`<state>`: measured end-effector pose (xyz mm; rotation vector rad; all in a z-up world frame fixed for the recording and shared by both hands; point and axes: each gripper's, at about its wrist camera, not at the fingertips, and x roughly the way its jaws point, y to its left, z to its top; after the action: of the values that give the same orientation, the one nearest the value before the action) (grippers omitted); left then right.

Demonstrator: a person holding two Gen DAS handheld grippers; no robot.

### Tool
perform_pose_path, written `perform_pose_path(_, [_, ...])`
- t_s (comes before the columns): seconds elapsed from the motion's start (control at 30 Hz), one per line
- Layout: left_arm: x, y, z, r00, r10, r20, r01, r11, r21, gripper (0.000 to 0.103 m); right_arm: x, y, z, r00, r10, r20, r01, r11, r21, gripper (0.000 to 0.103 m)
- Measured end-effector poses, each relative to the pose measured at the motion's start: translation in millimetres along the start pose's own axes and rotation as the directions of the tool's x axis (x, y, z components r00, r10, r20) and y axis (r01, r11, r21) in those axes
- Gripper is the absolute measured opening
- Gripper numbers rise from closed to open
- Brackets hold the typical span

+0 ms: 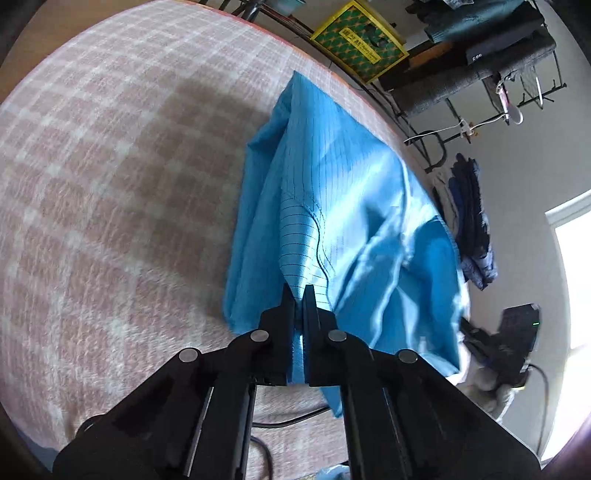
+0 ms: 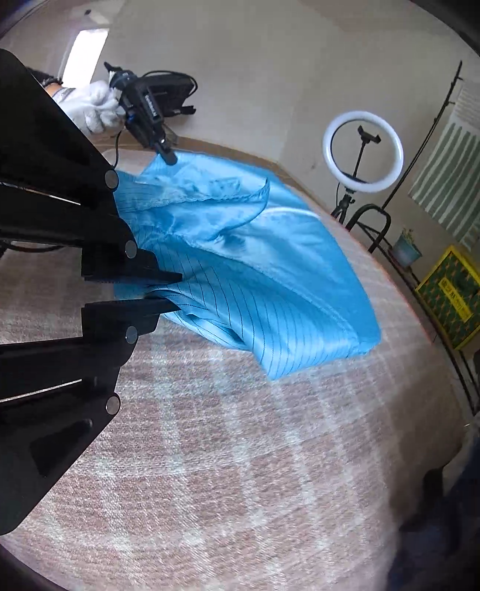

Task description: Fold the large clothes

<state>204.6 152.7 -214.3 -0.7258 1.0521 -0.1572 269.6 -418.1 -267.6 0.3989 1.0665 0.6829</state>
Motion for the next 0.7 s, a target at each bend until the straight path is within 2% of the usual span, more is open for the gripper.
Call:
perform_pose_path(0.07, [5, 11, 2, 0.999, 0.048, 0.003, -0.048, 0.999, -0.007, 0.001, -14, 11, -1, 0.999, 0.033, 0.015, -0.033, 0.999, -0.040, 0.004])
perform_pose_path(0.13, [9, 22, 8, 0.996, 0.090, 0.017, -0.089, 0.996, -0.015, 0.001, -9, 12, -4, 0.999, 0.047, 0.002, -0.047, 0.998, -0.040, 0.004])
perform_pose_path(0.23, [16, 20, 11, 0.988, 0.150, 0.030, -0.151, 0.988, 0.042, 0.001, 20, 7, -21, 0.997, -0.042, -0.072, 0.037, 0.997, -0.064, 0.003])
perform_pose_path(0.3, [20, 16, 9, 0.981, 0.190, 0.037, -0.192, 0.979, 0.071, 0.006, 32, 2, -29, 0.992, -0.092, -0.090, 0.084, 0.993, -0.085, 0.003])
perform_pose_path(0.4, [14, 15, 9, 0.975, 0.218, 0.034, -0.220, 0.973, 0.071, 0.010, 31, 7, -25, 0.990, -0.090, -0.108, 0.077, 0.990, -0.116, 0.005])
perform_pose_path(0.43, [8, 13, 9, 0.972, 0.231, 0.038, -0.234, 0.969, 0.079, 0.011, 27, 8, -25, 0.987, -0.103, -0.126, 0.088, 0.988, -0.124, 0.009])
perform_pose_path(0.5, [-8, 6, 9, 0.963, 0.258, 0.076, -0.265, 0.959, 0.101, 0.011, 17, 12, -23, 0.976, -0.156, -0.151, 0.134, 0.980, -0.146, 0.010])
perform_pose_path(0.57, [-29, -11, 10, 0.952, 0.265, 0.155, -0.287, 0.948, 0.141, 0.011, -1, 21, -22, 0.974, -0.189, -0.124, 0.166, 0.971, -0.172, 0.010])
perform_pose_path(0.63, [-43, -35, 14, 0.944, 0.243, 0.222, -0.289, 0.935, 0.206, 0.011, -23, 38, -16, 0.976, -0.214, -0.034, 0.200, 0.952, -0.233, 0.010])
perform_pose_path(0.7, [-44, -58, 21, 0.948, 0.199, 0.247, -0.263, 0.928, 0.264, 0.011, -36, 53, -6, 0.980, -0.193, 0.055, 0.200, 0.934, -0.296, 0.010])
